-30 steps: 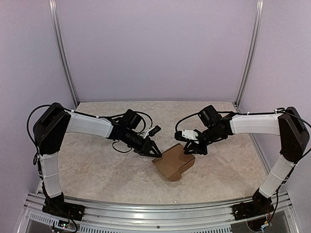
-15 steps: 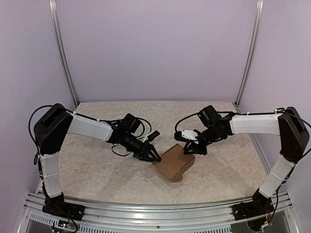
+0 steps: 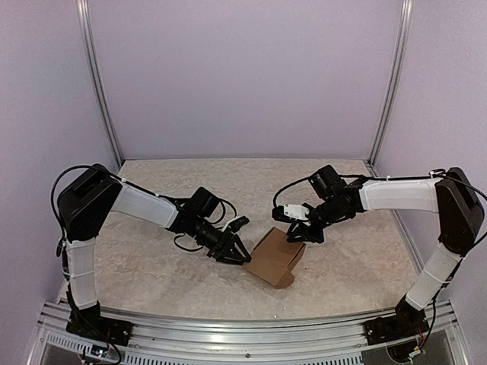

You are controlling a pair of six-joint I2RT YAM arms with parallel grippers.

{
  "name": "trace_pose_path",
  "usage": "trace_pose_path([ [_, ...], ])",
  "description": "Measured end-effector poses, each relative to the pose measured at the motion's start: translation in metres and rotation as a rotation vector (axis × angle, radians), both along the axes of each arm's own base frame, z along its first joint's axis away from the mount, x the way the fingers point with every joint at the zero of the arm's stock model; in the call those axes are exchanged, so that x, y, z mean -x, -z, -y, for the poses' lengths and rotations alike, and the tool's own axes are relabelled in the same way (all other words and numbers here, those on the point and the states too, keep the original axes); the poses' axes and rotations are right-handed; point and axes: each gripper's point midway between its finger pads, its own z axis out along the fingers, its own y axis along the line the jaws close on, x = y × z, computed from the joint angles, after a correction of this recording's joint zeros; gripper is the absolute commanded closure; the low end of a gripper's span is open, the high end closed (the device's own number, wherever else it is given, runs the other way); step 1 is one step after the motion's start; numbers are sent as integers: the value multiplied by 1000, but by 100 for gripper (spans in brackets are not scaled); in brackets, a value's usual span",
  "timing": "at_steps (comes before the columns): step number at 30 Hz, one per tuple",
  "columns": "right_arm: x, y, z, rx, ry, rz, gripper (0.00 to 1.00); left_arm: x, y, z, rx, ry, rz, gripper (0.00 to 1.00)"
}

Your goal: Fold the paper box

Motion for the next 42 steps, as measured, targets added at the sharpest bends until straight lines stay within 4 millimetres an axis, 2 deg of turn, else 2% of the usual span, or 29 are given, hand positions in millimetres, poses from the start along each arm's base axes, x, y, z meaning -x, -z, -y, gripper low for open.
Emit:
trace_pose_path([
  [6, 0, 0, -1, 0, -3, 2, 81, 7, 6, 0, -26, -8, -23, 63],
  [12, 0, 0, -1, 1, -5, 5, 81, 16, 2, 11, -6, 6, -22, 64],
  [19, 0, 0, -1, 2, -7, 8, 82, 15, -3, 19, 44, 6, -21, 67],
  [23, 0, 0, -1, 3, -7, 8, 82, 15, -7, 21, 60, 4, -29, 64],
  [27, 0, 0, -1, 2, -8, 8, 82, 18, -1, 17, 43, -8, -58, 59],
  [30, 1, 0, -1, 1, -9, 7, 82, 25, 8, 10, 13, -20, -86, 59],
  [33, 1, 0, -2, 1, -10, 10, 82, 30, 6, 8, 5, -28, -95, 59],
  [42, 0, 0, -2, 1, -10, 11, 82, 42, -4, 25, 34, 7, -82, 59],
])
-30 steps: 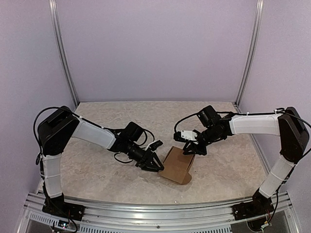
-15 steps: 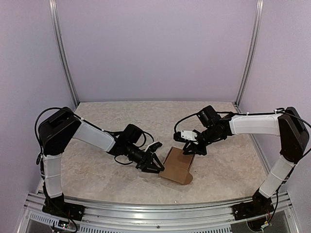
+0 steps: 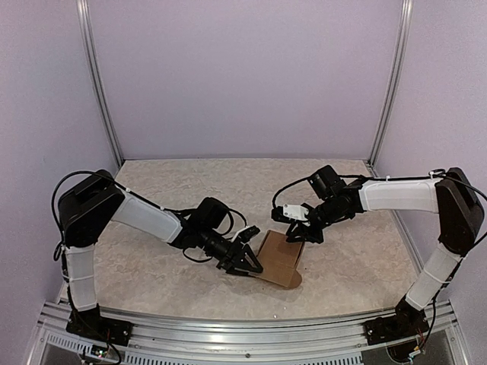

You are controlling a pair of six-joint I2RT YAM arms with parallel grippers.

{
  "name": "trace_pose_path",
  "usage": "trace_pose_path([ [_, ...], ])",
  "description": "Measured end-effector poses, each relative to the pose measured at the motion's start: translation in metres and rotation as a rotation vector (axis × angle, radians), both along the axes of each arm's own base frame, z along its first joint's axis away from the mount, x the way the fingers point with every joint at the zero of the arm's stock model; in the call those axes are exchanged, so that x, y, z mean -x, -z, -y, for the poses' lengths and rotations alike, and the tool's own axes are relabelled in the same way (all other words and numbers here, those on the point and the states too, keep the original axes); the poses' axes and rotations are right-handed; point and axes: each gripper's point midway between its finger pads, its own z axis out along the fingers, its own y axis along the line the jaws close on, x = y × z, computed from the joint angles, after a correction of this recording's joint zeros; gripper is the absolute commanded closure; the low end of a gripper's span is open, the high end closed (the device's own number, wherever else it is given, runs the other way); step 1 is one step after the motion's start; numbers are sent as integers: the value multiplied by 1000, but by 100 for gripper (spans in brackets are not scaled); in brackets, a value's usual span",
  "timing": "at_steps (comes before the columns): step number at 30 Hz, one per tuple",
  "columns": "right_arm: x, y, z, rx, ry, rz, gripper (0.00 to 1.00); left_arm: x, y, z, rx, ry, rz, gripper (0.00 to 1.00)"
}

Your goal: Fold the paper box

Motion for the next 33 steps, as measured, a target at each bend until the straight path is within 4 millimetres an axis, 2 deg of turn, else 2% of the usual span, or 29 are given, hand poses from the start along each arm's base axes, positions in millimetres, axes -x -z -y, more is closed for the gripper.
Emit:
trace_pose_path([
  [6, 0, 0, 0, 0, 0, 0, 82, -3, -5, 5, 19, 0, 15, 66],
  [19, 0, 0, 0, 0, 1, 2, 82, -8, -12, 5, 84, -17, -17, 93],
  [24, 0, 0, 0, -1, -1, 0, 81, -8, -13, 4, 119, -21, -41, 97],
  [26, 1, -2, 0, -1, -2, 0, 78, -8, -15, 3, 132, -21, -46, 97],
  [30, 6, -14, 6, 8, 8, 8, 71, -8, -19, 3, 152, -15, -51, 98],
  [33, 9, -36, 10, -13, 18, 45, 68, -9, -20, 2, 160, -18, -50, 97],
])
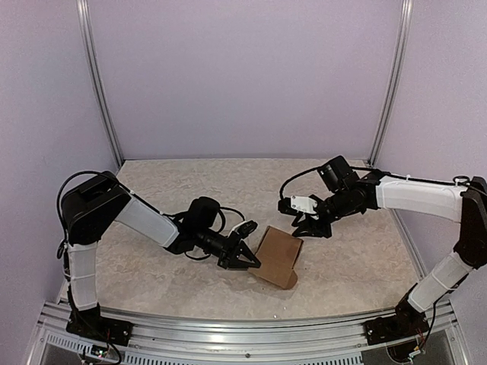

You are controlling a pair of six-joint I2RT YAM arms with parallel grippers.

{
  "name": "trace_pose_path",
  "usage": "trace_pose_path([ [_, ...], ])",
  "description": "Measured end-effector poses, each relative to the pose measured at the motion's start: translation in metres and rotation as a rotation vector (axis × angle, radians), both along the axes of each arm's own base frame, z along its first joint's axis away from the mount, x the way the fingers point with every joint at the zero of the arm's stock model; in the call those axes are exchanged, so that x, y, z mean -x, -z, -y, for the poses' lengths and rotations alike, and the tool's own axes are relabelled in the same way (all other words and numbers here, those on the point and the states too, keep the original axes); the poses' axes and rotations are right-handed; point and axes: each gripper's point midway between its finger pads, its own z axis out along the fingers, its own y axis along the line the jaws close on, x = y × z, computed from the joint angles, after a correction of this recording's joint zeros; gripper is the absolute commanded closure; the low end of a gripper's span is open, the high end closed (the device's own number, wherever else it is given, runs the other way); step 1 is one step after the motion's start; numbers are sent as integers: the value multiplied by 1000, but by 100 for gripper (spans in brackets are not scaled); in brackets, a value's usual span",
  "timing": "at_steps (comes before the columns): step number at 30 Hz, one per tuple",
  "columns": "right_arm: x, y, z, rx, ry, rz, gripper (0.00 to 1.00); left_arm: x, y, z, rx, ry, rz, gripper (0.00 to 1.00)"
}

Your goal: Fold the paper box

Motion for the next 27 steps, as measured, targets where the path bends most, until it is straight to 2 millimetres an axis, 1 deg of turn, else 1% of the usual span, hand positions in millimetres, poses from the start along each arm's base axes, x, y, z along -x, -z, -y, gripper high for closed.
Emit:
trace_pose_path([
  [3, 4, -27, 2, -38, 1, 48, 66, -2, 0, -1, 3, -5, -5, 97],
  [6, 11, -40, 2, -57, -11, 80, 66, -5, 4, -2, 8, -11, -10, 96],
  [8, 21, -36, -1, -46, -35, 90, 66, -8, 8, -3, 10, -17, -15, 94],
  [12, 58, -5, -1, 40, -113, 84, 66, -13, 19, -7, -2, -32, -31, 86],
  [14, 69, 6, -1, 72, -138, 77, 66, -15, 24, -11, -11, -41, -40, 83],
  [16, 68, 7, 1, 85, -131, 87, 65, -17, 27, -13, -19, -48, -43, 81],
  [19, 63, 4, 3, 90, -110, 110, 63, -16, 29, -14, -29, -51, -44, 81],
  [20, 62, 2, 3, 88, -101, 113, 61, -16, 30, -14, -32, -50, -45, 79],
  [22, 61, 1, 3, 80, -81, 106, 60, -16, 31, -15, -38, -51, -46, 72],
  [27, 54, -1, 6, 55, -22, 74, 54, -15, 34, -17, -58, -55, -47, 64],
])
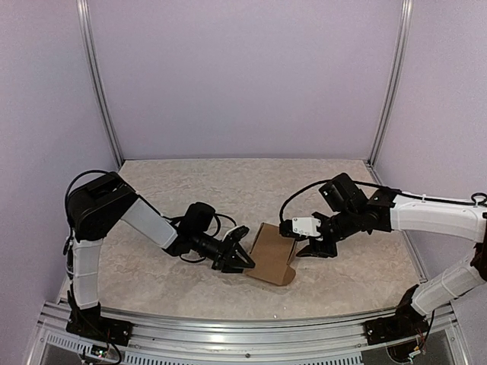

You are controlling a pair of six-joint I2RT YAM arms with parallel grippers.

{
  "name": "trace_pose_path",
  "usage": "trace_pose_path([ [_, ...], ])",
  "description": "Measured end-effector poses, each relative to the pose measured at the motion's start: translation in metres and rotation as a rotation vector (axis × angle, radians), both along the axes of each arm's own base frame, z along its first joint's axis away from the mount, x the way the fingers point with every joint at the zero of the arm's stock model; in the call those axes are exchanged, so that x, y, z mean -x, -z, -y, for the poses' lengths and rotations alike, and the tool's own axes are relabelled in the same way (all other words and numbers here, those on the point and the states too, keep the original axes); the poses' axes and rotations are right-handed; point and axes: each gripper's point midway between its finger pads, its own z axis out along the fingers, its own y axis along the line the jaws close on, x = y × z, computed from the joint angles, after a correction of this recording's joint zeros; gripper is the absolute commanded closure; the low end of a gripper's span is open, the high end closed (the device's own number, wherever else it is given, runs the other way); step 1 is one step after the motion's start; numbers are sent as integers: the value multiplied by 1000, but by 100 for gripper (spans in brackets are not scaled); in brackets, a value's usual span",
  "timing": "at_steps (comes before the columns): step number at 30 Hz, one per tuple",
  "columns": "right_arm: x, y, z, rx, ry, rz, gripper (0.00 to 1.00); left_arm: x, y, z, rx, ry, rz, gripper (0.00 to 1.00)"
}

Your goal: Fold the paper box

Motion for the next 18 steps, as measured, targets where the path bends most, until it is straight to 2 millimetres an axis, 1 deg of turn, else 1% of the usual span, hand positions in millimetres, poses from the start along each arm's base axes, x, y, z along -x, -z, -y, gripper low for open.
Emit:
trace_pose_path([
  [4, -11, -6, 9, -38, 66, -28, 50, 2, -6, -7, -36, -23, 12, 58],
  [7, -20, -12, 17, -69, 121, -58, 48, 0, -19, -15, -60, -40, 50, 56],
  [11, -26, -13, 25, -91, 171, -102, 50, -3, -39, -26, -72, -55, 114, 56],
  [13, -28, -8, 27, -81, 189, -119, 52, -4, -45, -33, -86, -61, 144, 56],
  [15, -30, 0, 29, -60, 208, -131, 56, -7, -44, -40, -127, -72, 173, 56],
  [18, -33, 18, 32, -11, 230, -160, 60, -27, -36, -48, -247, -119, 237, 56],
])
